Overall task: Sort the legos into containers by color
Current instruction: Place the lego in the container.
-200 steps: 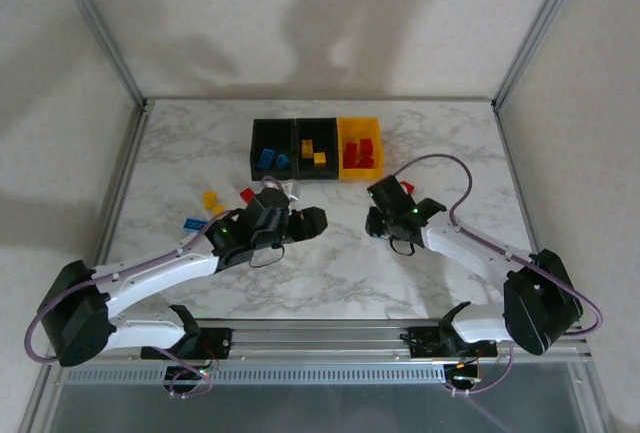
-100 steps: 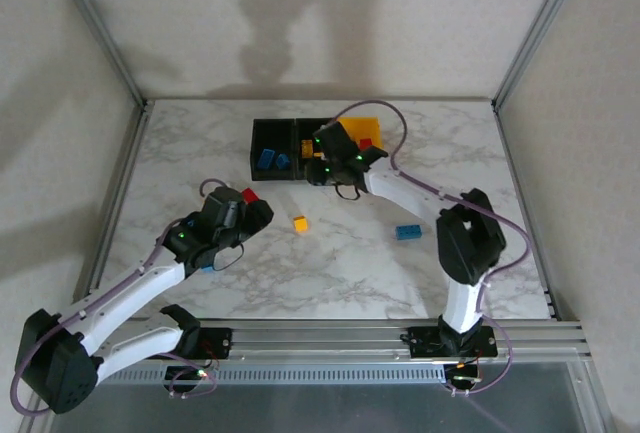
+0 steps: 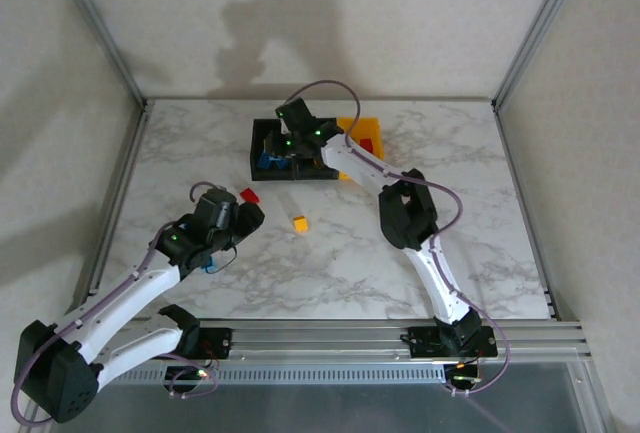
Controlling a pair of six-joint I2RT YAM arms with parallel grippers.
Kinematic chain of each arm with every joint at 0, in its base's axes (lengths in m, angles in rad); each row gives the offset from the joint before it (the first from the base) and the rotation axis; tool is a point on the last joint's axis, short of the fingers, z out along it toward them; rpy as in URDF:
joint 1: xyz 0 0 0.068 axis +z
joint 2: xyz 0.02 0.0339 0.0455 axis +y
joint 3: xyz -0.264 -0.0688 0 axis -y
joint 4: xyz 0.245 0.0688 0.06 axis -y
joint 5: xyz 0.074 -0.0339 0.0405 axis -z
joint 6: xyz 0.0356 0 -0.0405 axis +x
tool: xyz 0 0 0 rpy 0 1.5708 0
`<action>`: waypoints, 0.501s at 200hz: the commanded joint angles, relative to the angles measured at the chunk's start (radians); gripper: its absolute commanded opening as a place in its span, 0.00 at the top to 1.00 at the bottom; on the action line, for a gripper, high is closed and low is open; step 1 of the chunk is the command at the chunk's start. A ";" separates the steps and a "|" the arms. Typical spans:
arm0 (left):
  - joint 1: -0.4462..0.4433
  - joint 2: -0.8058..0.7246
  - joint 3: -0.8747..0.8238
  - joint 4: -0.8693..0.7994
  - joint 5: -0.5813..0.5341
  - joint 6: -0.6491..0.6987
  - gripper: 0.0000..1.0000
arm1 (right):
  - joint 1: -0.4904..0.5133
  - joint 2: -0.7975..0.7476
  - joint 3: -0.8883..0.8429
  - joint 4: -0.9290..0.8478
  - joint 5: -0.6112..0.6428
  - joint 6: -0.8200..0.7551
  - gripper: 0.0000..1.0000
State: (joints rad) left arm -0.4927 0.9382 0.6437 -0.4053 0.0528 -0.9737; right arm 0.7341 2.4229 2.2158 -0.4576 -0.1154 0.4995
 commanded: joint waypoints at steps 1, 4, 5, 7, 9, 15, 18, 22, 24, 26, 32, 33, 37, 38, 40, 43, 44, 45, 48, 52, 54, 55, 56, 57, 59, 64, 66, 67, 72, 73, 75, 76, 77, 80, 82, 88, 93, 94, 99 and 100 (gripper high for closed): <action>0.012 -0.033 -0.016 -0.026 -0.005 -0.018 0.38 | 0.005 0.096 0.138 -0.073 -0.043 0.018 0.75; 0.013 -0.035 -0.016 -0.028 -0.005 -0.017 0.38 | 0.005 0.103 0.150 -0.075 -0.044 0.021 0.74; 0.013 -0.035 -0.016 -0.028 -0.005 -0.017 0.38 | 0.004 0.105 0.153 -0.075 -0.044 0.022 0.74; 0.013 -0.036 -0.016 -0.029 -0.005 -0.018 0.38 | 0.005 0.109 0.156 -0.075 -0.042 0.024 0.73; 0.013 -0.035 -0.016 -0.029 -0.005 -0.017 0.38 | 0.003 0.112 0.158 -0.073 -0.043 0.026 0.73; 0.013 -0.037 -0.016 -0.030 -0.005 -0.017 0.38 | 0.002 0.116 0.158 -0.063 -0.040 0.030 0.73; 0.013 -0.037 -0.016 -0.031 -0.005 -0.017 0.38 | 0.002 0.115 0.154 -0.057 -0.040 0.032 0.72; 0.013 -0.037 -0.016 -0.031 -0.005 -0.017 0.38 | -0.001 0.114 0.148 -0.045 -0.041 0.034 0.72; 0.013 -0.038 -0.015 -0.031 -0.006 -0.016 0.38 | -0.001 0.114 0.145 -0.041 -0.041 0.036 0.72; 0.013 -0.037 -0.016 -0.030 -0.006 -0.016 0.38 | -0.002 0.115 0.143 -0.038 -0.042 0.037 0.72; 0.013 -0.034 -0.016 -0.030 -0.005 -0.014 0.38 | -0.004 0.117 0.136 -0.028 -0.049 0.044 0.70; 0.013 -0.034 -0.016 -0.030 -0.005 -0.014 0.38 | -0.005 0.118 0.136 -0.027 -0.051 0.045 0.69; 0.013 -0.032 -0.017 -0.027 -0.004 -0.012 0.38 | -0.009 0.121 0.136 -0.023 -0.058 0.050 0.69; 0.013 -0.032 -0.018 -0.027 -0.004 -0.012 0.38 | -0.010 0.121 0.136 -0.023 -0.060 0.052 0.68; 0.013 -0.030 -0.018 -0.026 -0.004 -0.011 0.38 | -0.011 0.124 0.137 -0.023 -0.061 0.056 0.68; 0.013 -0.028 -0.018 -0.026 -0.004 -0.010 0.38 | -0.012 0.128 0.138 -0.024 -0.063 0.060 0.68; 0.013 -0.027 -0.018 -0.026 -0.004 -0.010 0.38 | -0.013 0.129 0.139 -0.024 -0.064 0.061 0.68; 0.013 -0.026 -0.018 -0.026 -0.004 -0.010 0.38 | -0.013 0.131 0.141 -0.025 -0.065 0.062 0.67; 0.013 -0.022 -0.018 -0.025 -0.004 -0.010 0.38 | -0.014 0.132 0.143 -0.026 -0.067 0.063 0.67; 0.013 -0.020 -0.018 -0.024 -0.002 -0.010 0.38 | -0.015 0.134 0.146 -0.027 -0.066 0.063 0.66; 0.013 -0.018 -0.018 -0.023 -0.001 -0.010 0.38 | -0.014 0.136 0.147 -0.027 -0.066 0.063 0.65; 0.013 -0.018 -0.018 -0.021 0.000 -0.010 0.38 | -0.014 0.136 0.148 -0.027 -0.066 0.062 0.65; 0.013 -0.017 -0.018 -0.021 0.000 -0.010 0.38 | -0.013 0.135 0.148 -0.028 -0.066 0.062 0.65; 0.013 -0.017 -0.018 -0.020 0.001 -0.010 0.38 | -0.013 0.135 0.148 -0.028 -0.066 0.063 0.65; 0.013 -0.016 -0.019 -0.018 0.003 -0.010 0.38 | -0.013 0.135 0.147 -0.028 -0.065 0.061 0.63; 0.013 -0.015 -0.021 -0.013 0.006 -0.010 0.38 | -0.012 0.131 0.145 -0.028 -0.063 0.058 0.60; 0.013 -0.014 -0.022 -0.011 0.007 -0.011 0.38 | -0.010 0.129 0.144 -0.027 -0.061 0.058 0.59; 0.013 -0.013 -0.022 -0.010 0.008 -0.011 0.38 | -0.010 0.128 0.144 -0.026 -0.060 0.057 0.59; 0.013 -0.012 -0.024 -0.009 0.008 -0.012 0.38 | -0.009 0.123 0.139 -0.026 -0.055 0.052 0.58; 0.013 -0.013 -0.024 -0.009 0.009 -0.013 0.38 | -0.007 0.121 0.138 -0.025 -0.052 0.052 0.57; 0.013 -0.012 -0.024 -0.008 0.009 -0.013 0.38 | -0.007 0.118 0.136 -0.025 -0.051 0.050 0.57; 0.013 -0.012 -0.025 -0.008 0.009 -0.013 0.38 | -0.007 0.117 0.135 -0.024 -0.049 0.050 0.57; 0.013 -0.013 -0.025 -0.007 0.009 -0.013 0.38 | -0.007 0.116 0.134 -0.024 -0.049 0.049 0.56; 0.013 -0.012 -0.024 -0.006 0.008 -0.013 0.38 | -0.007 0.112 0.130 -0.023 -0.047 0.047 0.55; 0.013 -0.012 -0.024 -0.005 0.008 -0.012 0.38 | -0.006 0.109 0.129 -0.022 -0.046 0.046 0.55; 0.013 -0.011 -0.024 -0.004 0.007 -0.011 0.38 | -0.004 0.101 0.124 -0.021 -0.041 0.042 0.55; 0.013 -0.010 -0.023 -0.003 0.006 -0.011 0.38 | -0.005 0.095 0.122 -0.022 -0.035 0.039 0.54; 0.013 -0.009 -0.022 -0.003 0.006 -0.011 0.38 | -0.005 0.093 0.121 -0.022 -0.034 0.039 0.54; 0.013 -0.009 -0.021 -0.003 0.004 -0.011 0.38 | -0.003 0.086 0.118 -0.023 -0.027 0.036 0.53; 0.013 -0.009 -0.022 -0.003 0.004 -0.010 0.38 | -0.004 0.085 0.118 -0.023 -0.026 0.036 0.53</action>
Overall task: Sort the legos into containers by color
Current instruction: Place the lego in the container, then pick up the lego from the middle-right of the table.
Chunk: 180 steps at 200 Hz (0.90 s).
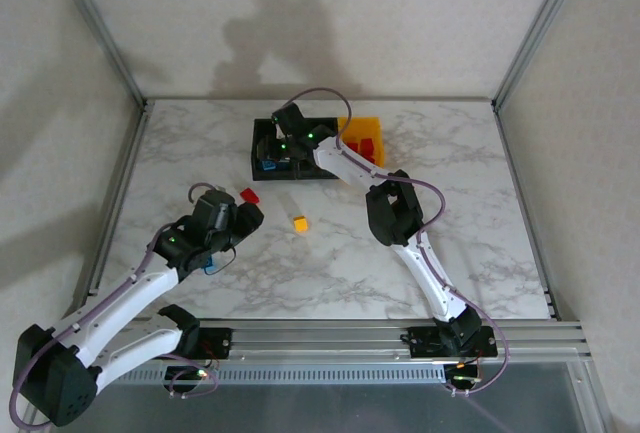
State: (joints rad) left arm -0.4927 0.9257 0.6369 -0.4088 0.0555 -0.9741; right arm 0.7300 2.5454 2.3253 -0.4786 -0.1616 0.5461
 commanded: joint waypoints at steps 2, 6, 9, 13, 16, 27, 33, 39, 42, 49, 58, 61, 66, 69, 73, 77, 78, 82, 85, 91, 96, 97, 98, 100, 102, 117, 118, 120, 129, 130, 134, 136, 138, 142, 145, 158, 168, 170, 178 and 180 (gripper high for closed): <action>0.013 0.004 -0.015 0.001 0.001 -0.009 0.38 | 0.000 -0.042 0.007 -0.001 0.022 -0.012 0.52; 0.012 0.004 -0.014 0.002 0.001 -0.009 0.38 | 0.000 -0.045 0.005 -0.001 0.023 -0.014 0.52; 0.013 0.004 -0.014 0.002 0.001 -0.009 0.38 | 0.001 -0.051 0.004 -0.001 0.026 -0.015 0.52; 0.013 0.006 -0.014 0.003 0.002 -0.010 0.38 | 0.001 -0.055 0.002 -0.001 0.026 -0.017 0.52; 0.013 0.007 -0.013 0.005 0.003 -0.009 0.38 | 0.001 -0.059 0.000 -0.001 0.028 -0.018 0.52; 0.013 0.010 -0.011 0.005 0.002 -0.008 0.38 | 0.003 -0.079 -0.008 -0.004 0.034 -0.023 0.51; 0.013 0.010 -0.008 0.004 0.001 -0.006 0.38 | 0.005 -0.093 -0.016 -0.001 0.041 -0.027 0.52; 0.013 0.011 -0.007 0.003 0.000 -0.003 0.38 | 0.008 -0.109 -0.029 0.002 0.050 -0.031 0.52; 0.013 0.011 -0.004 0.004 0.000 -0.003 0.38 | 0.011 -0.121 -0.040 0.004 0.053 -0.034 0.52; 0.013 0.010 -0.003 0.002 -0.002 0.000 0.38 | 0.016 -0.144 -0.066 0.014 0.062 -0.042 0.52; 0.013 0.014 0.002 0.001 -0.001 0.007 0.38 | 0.021 -0.183 -0.109 0.027 0.076 -0.051 0.52; 0.013 0.015 0.005 0.001 0.000 0.009 0.38 | 0.024 -0.197 -0.125 0.032 0.081 -0.053 0.52; 0.013 0.018 0.009 -0.003 -0.001 0.014 0.38 | 0.027 -0.221 -0.150 0.039 0.091 -0.057 0.52; 0.012 0.018 0.011 -0.006 -0.002 0.016 0.38 | 0.028 -0.237 -0.170 0.044 0.095 -0.059 0.52; 0.013 0.020 0.015 -0.007 -0.004 0.019 0.38 | 0.030 -0.257 -0.195 0.052 0.100 -0.061 0.51; 0.013 0.022 0.020 -0.008 -0.006 0.021 0.38 | 0.032 -0.279 -0.221 0.059 0.105 -0.063 0.51; 0.013 0.022 0.020 -0.009 -0.006 0.021 0.38 | 0.032 -0.284 -0.228 0.061 0.107 -0.063 0.51; 0.013 0.024 0.023 -0.011 -0.007 0.024 0.38 | 0.031 -0.305 -0.254 0.067 0.111 -0.063 0.51; 0.013 0.026 0.024 -0.011 -0.008 0.027 0.38 | 0.031 -0.322 -0.273 0.072 0.114 -0.063 0.51; 0.013 0.029 0.028 -0.010 -0.008 0.030 0.38 | 0.032 -0.357 -0.316 0.086 0.122 -0.063 0.51; 0.013 0.034 0.033 -0.009 -0.006 0.033 0.38 | 0.031 -0.386 -0.357 0.093 0.131 -0.062 0.51; 0.013 0.035 0.033 -0.008 -0.005 0.033 0.38 | 0.032 -0.392 -0.366 0.095 0.133 -0.061 0.51; 0.013 0.036 0.034 -0.008 -0.004 0.035 0.38 | 0.031 -0.398 -0.370 0.096 0.134 -0.061 0.51; 0.013 0.037 0.035 -0.007 -0.003 0.037 0.38 | 0.032 -0.410 -0.389 0.101 0.137 -0.061 0.51; 0.013 0.041 0.036 -0.005 -0.002 0.039 0.38 | 0.031 -0.423 -0.407 0.105 0.140 -0.061 0.51; 0.010 0.064 0.044 0.011 0.015 0.054 0.38 | 0.031 -0.514 -0.526 0.126 0.164 -0.062 0.48; 0.010 0.065 0.044 0.013 0.016 0.056 0.38 | 0.031 -0.521 -0.533 0.127 0.166 -0.062 0.48; 0.008 0.068 0.045 0.015 0.018 0.060 0.38 | 0.031 -0.531 -0.548 0.129 0.170 -0.062 0.48; 0.004 0.086 0.051 0.032 0.034 0.075 0.38 | 0.031 -0.587 -0.616 0.131 0.189 -0.061 0.47; 0.003 0.088 0.051 0.034 0.035 0.076 0.38 | 0.030 -0.593 -0.624 0.130 0.191 -0.060 0.47; -0.002 0.095 0.054 0.042 0.041 0.081 0.38 | 0.029 -0.616 -0.651 0.132 0.200 -0.060 0.46; -0.004 0.098 0.055 0.045 0.045 0.084 0.38 | 0.029 -0.628 -0.669 0.132 0.203 -0.059 0.46; -0.005 0.102 0.057 0.050 0.047 0.086 0.38 | 0.028 -0.640 -0.686 0.133 0.208 -0.058 0.46; -0.010 0.109 0.060 0.061 0.053 0.091 0.37 | 0.026 -0.664 -0.718 0.135 0.215 -0.057 0.45; -0.014 0.115 0.062 0.067 0.060 0.097 0.37 | 0.025 -0.682 -0.741 0.135 0.222 -0.056 0.45; -0.038 0.142 0.079 0.094 0.079 0.112 0.37 | 0.015 -0.757 -0.839 0.129 0.239 -0.047 0.43; -0.063 0.170 0.097 0.107 0.084 0.125 0.37 | 0.005 -0.812 -0.911 0.115 0.257 -0.037 0.41; -0.068 0.176 0.101 0.110 0.085 0.127 0.37 | 0.003 -0.823 -0.925 0.110 0.259 -0.034 0.41; -0.091 0.199 0.115 0.122 0.093 0.138 0.37 | -0.010 -0.867 -0.983 0.096 0.272 -0.022 0.40; -0.097 0.206 0.117 0.125 0.094 0.140 0.37 | -0.014 -0.881 -0.998 0.093 0.276 -0.018 0.40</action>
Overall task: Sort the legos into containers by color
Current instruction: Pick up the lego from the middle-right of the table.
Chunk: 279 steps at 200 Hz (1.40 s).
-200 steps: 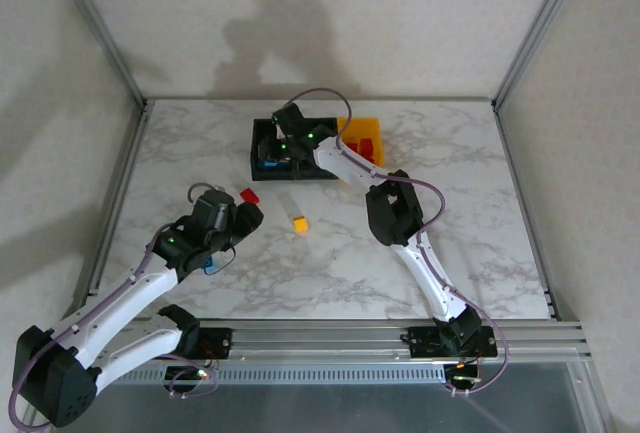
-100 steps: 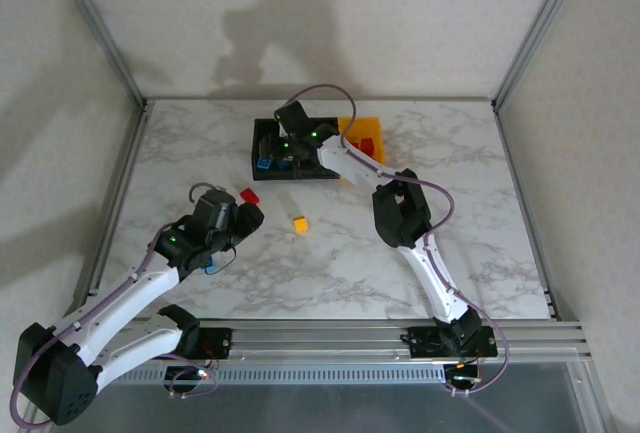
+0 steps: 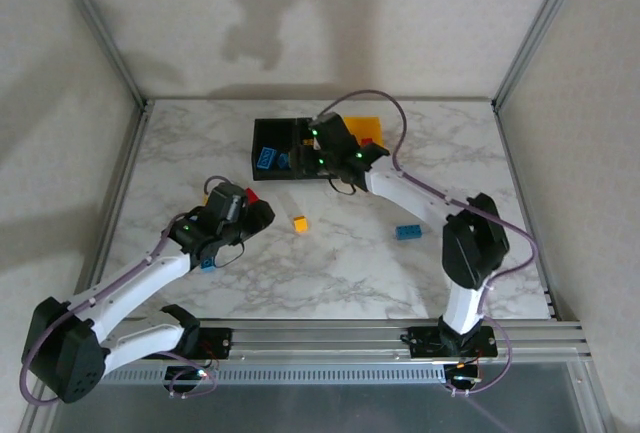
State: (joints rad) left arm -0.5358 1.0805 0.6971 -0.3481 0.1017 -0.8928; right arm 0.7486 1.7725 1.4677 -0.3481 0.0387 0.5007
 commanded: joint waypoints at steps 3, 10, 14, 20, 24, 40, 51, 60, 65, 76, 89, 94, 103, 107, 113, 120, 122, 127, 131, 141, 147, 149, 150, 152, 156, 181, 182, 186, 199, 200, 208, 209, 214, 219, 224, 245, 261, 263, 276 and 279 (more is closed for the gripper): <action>-0.061 0.059 0.062 0.070 0.050 0.064 0.37 | -0.038 -0.126 -0.161 -0.042 0.080 0.032 0.39; -0.080 0.079 0.072 0.083 0.058 0.072 0.37 | -0.049 -0.165 -0.205 -0.057 0.086 0.045 0.39; -0.090 0.092 0.078 0.092 0.063 0.077 0.37 | -0.049 -0.186 -0.236 -0.065 0.092 0.053 0.39; -0.105 0.111 0.085 0.104 0.071 0.083 0.37 | -0.085 -0.218 -0.272 -0.082 0.102 0.070 0.39; -0.113 0.124 0.091 0.110 0.073 0.087 0.37 | -0.097 -0.237 -0.294 -0.095 0.109 0.082 0.39; -0.146 0.174 0.115 0.130 0.079 0.096 0.37 | -0.149 -0.306 -0.370 -0.151 0.113 0.136 0.38; -0.164 0.204 0.130 0.140 0.081 0.099 0.37 | -0.190 -0.342 -0.411 -0.197 0.118 0.180 0.38; -0.176 0.227 0.139 0.150 0.085 0.100 0.37 | -0.220 -0.369 -0.439 -0.229 0.110 0.205 0.36; -0.182 0.237 0.145 0.155 0.088 0.100 0.37 | -0.235 -0.381 -0.451 -0.247 0.110 0.221 0.34; -0.196 0.261 0.159 0.163 0.093 0.104 0.37 | -0.265 -0.408 -0.475 -0.287 0.112 0.261 0.29; -0.216 0.287 0.180 0.162 0.090 0.119 0.37 | -0.298 -0.442 -0.503 -0.318 0.111 0.314 0.26; -0.225 0.295 0.188 0.161 0.089 0.125 0.36 | -0.311 -0.448 -0.508 -0.335 0.109 0.336 0.23; -0.237 0.309 0.200 0.161 0.089 0.133 0.36 | -0.343 -0.448 -0.507 -0.374 0.113 0.379 0.23; -0.245 0.315 0.204 0.163 0.089 0.138 0.36 | -0.358 -0.443 -0.504 -0.396 0.117 0.398 0.23; -0.251 0.322 0.210 0.164 0.089 0.142 0.36 | -0.379 -0.429 -0.497 -0.427 0.120 0.418 0.22; -0.260 0.330 0.218 0.166 0.092 0.147 0.36 | -0.394 -0.410 -0.489 -0.457 0.124 0.436 0.22; -0.263 0.331 0.220 0.164 0.091 0.148 0.36 | -0.397 -0.404 -0.488 -0.463 0.125 0.441 0.22; -0.269 0.337 0.225 0.163 0.090 0.151 0.36 | -0.404 -0.394 -0.490 -0.468 0.125 0.449 0.22; -0.273 0.339 0.229 0.164 0.087 0.154 0.36 | -0.409 -0.386 -0.494 -0.463 0.118 0.450 0.22; -0.282 0.345 0.235 0.163 0.082 0.155 0.36 | -0.419 -0.373 -0.517 -0.437 0.097 0.455 0.23; -0.284 0.347 0.238 0.162 0.080 0.156 0.36 | -0.423 -0.368 -0.528 -0.422 0.090 0.463 0.24; -0.285 0.347 0.238 0.161 0.079 0.155 0.36 | -0.426 -0.367 -0.532 -0.416 0.090 0.465 0.24; -0.285 0.348 0.239 0.161 0.079 0.155 0.36 | -0.427 -0.367 -0.534 -0.413 0.090 0.465 0.24; -0.286 0.348 0.239 0.161 0.079 0.155 0.36 | -0.427 -0.366 -0.538 -0.408 0.091 0.468 0.24; -0.287 0.347 0.239 0.159 0.078 0.155 0.36 | -0.431 -0.364 -0.543 -0.399 0.093 0.472 0.24; -0.291 0.335 0.233 0.154 0.067 0.151 0.36 | -0.452 -0.342 -0.561 -0.356 0.082 0.482 0.25; -0.291 0.335 0.232 0.153 0.067 0.151 0.36 | -0.454 -0.340 -0.562 -0.354 0.081 0.482 0.25; -0.291 0.334 0.231 0.152 0.064 0.150 0.36 | -0.458 -0.333 -0.563 -0.350 0.079 0.482 0.24; -0.291 0.332 0.229 0.149 0.057 0.150 0.36 | -0.461 -0.306 -0.563 -0.335 0.072 0.480 0.24; -0.291 0.331 0.229 0.149 0.057 0.150 0.36 | -0.462 -0.303 -0.563 -0.335 0.071 0.480 0.24; -0.291 0.332 0.229 0.147 0.054 0.151 0.37 | -0.462 -0.283 -0.563 -0.325 0.062 0.481 0.25; -0.291 0.331 0.229 0.146 0.054 0.151 0.37 | -0.462 -0.282 -0.563 -0.325 0.062 0.481 0.25; -0.291 0.332 0.229 0.147 0.054 0.150 0.37 | -0.462 -0.272 -0.566 -0.314 0.053 0.480 0.25; -0.290 0.334 0.229 0.147 0.053 0.150 0.37 | -0.462 -0.264 -0.571 -0.303 0.048 0.481 0.25; -0.291 0.333 0.228 0.146 0.050 0.149 0.37 | -0.461 -0.257 -0.575 -0.292 0.044 0.481 0.25; -0.291 0.327 0.222 0.145 0.046 0.145 0.37 | -0.461 -0.231 -0.590 -0.249 0.030 0.478 0.27; -0.291 0.321 0.215 0.143 0.040 0.143 0.37 | -0.462 -0.208 -0.596 -0.227 0.021 0.475 0.30; -0.291 0.321 0.215 0.144 0.039 0.143 0.37 | -0.462 -0.205 -0.596 -0.226 0.020 0.475 0.31; -0.291 0.317 0.213 0.138 0.031 0.142 0.37 | -0.462 -0.187 -0.601 -0.210 0.004 0.472 0.38; -0.290 0.317 0.212 0.138 0.030 0.141 0.37 | -0.462 -0.184 -0.602 -0.205 0.001 0.471 0.40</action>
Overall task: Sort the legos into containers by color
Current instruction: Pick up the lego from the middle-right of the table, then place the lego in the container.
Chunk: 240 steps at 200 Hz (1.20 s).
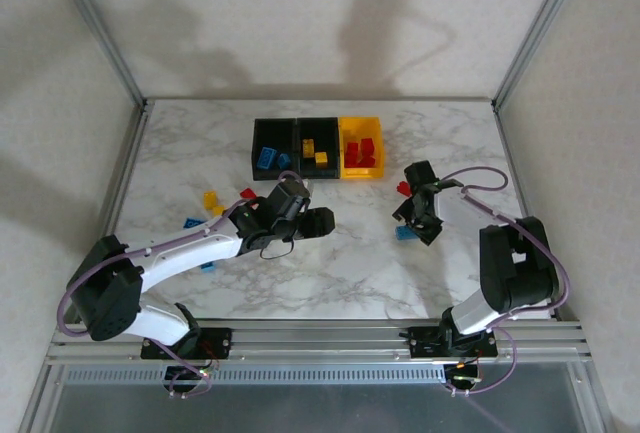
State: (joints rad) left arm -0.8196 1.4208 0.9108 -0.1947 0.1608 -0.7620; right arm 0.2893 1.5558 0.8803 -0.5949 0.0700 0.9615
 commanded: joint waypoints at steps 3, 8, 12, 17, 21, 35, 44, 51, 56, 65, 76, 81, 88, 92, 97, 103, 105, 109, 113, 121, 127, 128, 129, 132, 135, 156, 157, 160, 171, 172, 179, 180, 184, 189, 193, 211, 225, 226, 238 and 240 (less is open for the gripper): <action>-0.007 -0.025 -0.003 -0.017 -0.030 0.009 0.37 | -0.002 0.035 -0.017 0.046 -0.035 0.008 0.42; -0.007 -0.027 -0.004 -0.015 -0.032 0.009 0.37 | -0.002 0.039 -0.020 0.051 -0.040 0.008 0.46; -0.007 -0.029 -0.005 -0.016 -0.032 0.008 0.37 | -0.002 0.042 -0.022 0.055 -0.041 0.008 0.47; -0.007 -0.029 -0.007 -0.015 -0.033 0.007 0.37 | -0.002 0.044 -0.025 0.058 -0.044 0.006 0.50; -0.007 -0.031 -0.006 -0.015 -0.033 0.006 0.37 | -0.002 0.044 -0.028 0.060 -0.045 0.006 0.53; -0.007 -0.032 -0.010 -0.015 -0.035 0.006 0.37 | -0.002 0.043 -0.033 0.068 -0.047 0.002 0.58; -0.007 -0.032 -0.011 -0.017 -0.036 0.004 0.37 | -0.002 0.040 -0.033 0.070 -0.049 -0.005 0.60; -0.007 -0.031 -0.010 -0.017 -0.037 0.005 0.37 | -0.002 0.037 -0.032 0.068 -0.047 -0.008 0.62; -0.007 -0.032 -0.010 -0.018 -0.037 0.004 0.37 | -0.002 0.034 -0.031 0.068 -0.048 -0.012 0.65; -0.006 -0.032 -0.010 -0.018 -0.042 0.002 0.37 | -0.002 0.028 -0.027 0.067 -0.050 -0.019 0.66; -0.005 -0.037 -0.011 -0.018 -0.049 -0.001 0.37 | -0.002 0.015 -0.021 0.064 -0.052 -0.025 0.67; -0.003 -0.041 -0.012 -0.019 -0.054 -0.004 0.37 | -0.002 0.007 -0.018 0.064 -0.053 -0.030 0.68; 0.000 -0.047 -0.014 -0.021 -0.060 -0.009 0.37 | -0.001 -0.006 -0.013 0.063 -0.057 -0.037 0.68; 0.003 -0.052 -0.014 -0.020 -0.065 -0.011 0.37 | -0.002 -0.012 -0.008 0.061 -0.058 -0.039 0.68; 0.008 -0.057 -0.018 -0.022 -0.068 -0.014 0.37 | -0.001 -0.021 -0.001 0.057 -0.060 -0.042 0.68; 0.016 -0.066 -0.022 -0.024 -0.072 -0.020 0.37 | 0.000 -0.031 0.009 0.054 -0.064 -0.049 0.68; 0.019 -0.068 -0.023 -0.025 -0.073 -0.023 0.37 | 0.000 -0.034 0.012 0.054 -0.067 -0.051 0.68; 0.025 -0.075 -0.027 -0.027 -0.077 -0.029 0.37 | 0.003 -0.040 0.020 0.052 -0.069 -0.056 0.69; 0.032 -0.083 -0.032 -0.029 -0.081 -0.033 0.37 | 0.006 -0.045 0.031 0.048 -0.070 -0.060 0.69; 0.049 -0.103 -0.043 -0.034 -0.089 -0.044 0.37 | 0.017 -0.052 0.054 0.040 -0.070 -0.068 0.69; 0.063 -0.119 -0.053 -0.037 -0.093 -0.052 0.37 | 0.026 -0.055 0.075 0.036 -0.070 -0.073 0.69; 0.066 -0.122 -0.055 -0.037 -0.094 -0.054 0.37 | 0.028 -0.055 0.079 0.034 -0.070 -0.074 0.69; 0.069 -0.125 -0.056 -0.037 -0.095 -0.055 0.37 | 0.030 -0.055 0.083 0.034 -0.070 -0.074 0.69; 0.076 -0.134 -0.062 -0.040 -0.098 -0.058 0.37 | 0.036 -0.055 0.093 0.031 -0.070 -0.076 0.68; 0.083 -0.144 -0.066 -0.041 -0.103 -0.062 0.37 | 0.041 -0.054 0.105 0.029 -0.069 -0.078 0.68; 0.147 -0.221 -0.115 -0.046 -0.106 -0.086 0.37 | 0.089 -0.022 0.197 0.029 -0.071 -0.091 0.68; 0.151 -0.224 -0.118 -0.047 -0.106 -0.088 0.37 | 0.092 -0.021 0.202 0.029 -0.071 -0.091 0.68; 0.160 -0.236 -0.124 -0.049 -0.107 -0.091 0.37 | 0.098 -0.011 0.213 0.030 -0.071 -0.092 0.68; 0.193 -0.270 -0.141 -0.071 -0.112 -0.101 0.37 | 0.127 0.024 0.275 0.034 -0.074 -0.096 0.68; 0.196 -0.271 -0.143 -0.074 -0.114 -0.101 0.37 | 0.130 0.028 0.281 0.034 -0.074 -0.097 0.68; 0.218 -0.290 -0.149 -0.094 -0.121 -0.104 0.37 | 0.151 0.053 0.322 0.036 -0.075 -0.101 0.68; 0.220 -0.292 -0.149 -0.098 -0.123 -0.105 0.37 | 0.154 0.058 0.329 0.036 -0.075 -0.101 0.68; 0.231 -0.302 -0.152 -0.109 -0.129 -0.108 0.37 | 0.166 0.075 0.353 0.036 -0.076 -0.104 0.68; 0.243 -0.312 -0.158 -0.125 -0.137 -0.111 0.37 | 0.181 0.096 0.385 0.038 -0.079 -0.107 0.68; 0.254 -0.321 -0.162 -0.135 -0.140 -0.115 0.37 | 0.193 0.114 0.407 0.041 -0.084 -0.111 0.68; 0.301 -0.359 -0.182 -0.171 -0.152 -0.129 0.37 | 0.244 0.203 0.529 0.043 -0.101 -0.120 0.67; 0.333 -0.387 -0.196 -0.185 -0.150 -0.137 0.37 | 0.277 0.277 0.625 0.039 -0.118 -0.127 0.68; 0.335 -0.388 -0.197 -0.186 -0.149 -0.137 0.37 | 0.280 0.283 0.633 0.038 -0.119 -0.127 0.68; 0.357 -0.409 -0.205 -0.201 -0.151 -0.143 0.37 | 0.305 0.345 0.719 0.037 -0.129 -0.134 0.67; 0.360 -0.413 -0.206 -0.205 -0.152 -0.145 0.37 | 0.307 0.356 0.733 0.035 -0.132 -0.135 0.67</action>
State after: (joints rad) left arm -0.5003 1.0538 0.7261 -0.3260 0.0357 -0.8772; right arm 0.5495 1.8053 1.4746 -0.5407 -0.0269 0.8551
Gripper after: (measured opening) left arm 0.630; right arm 0.328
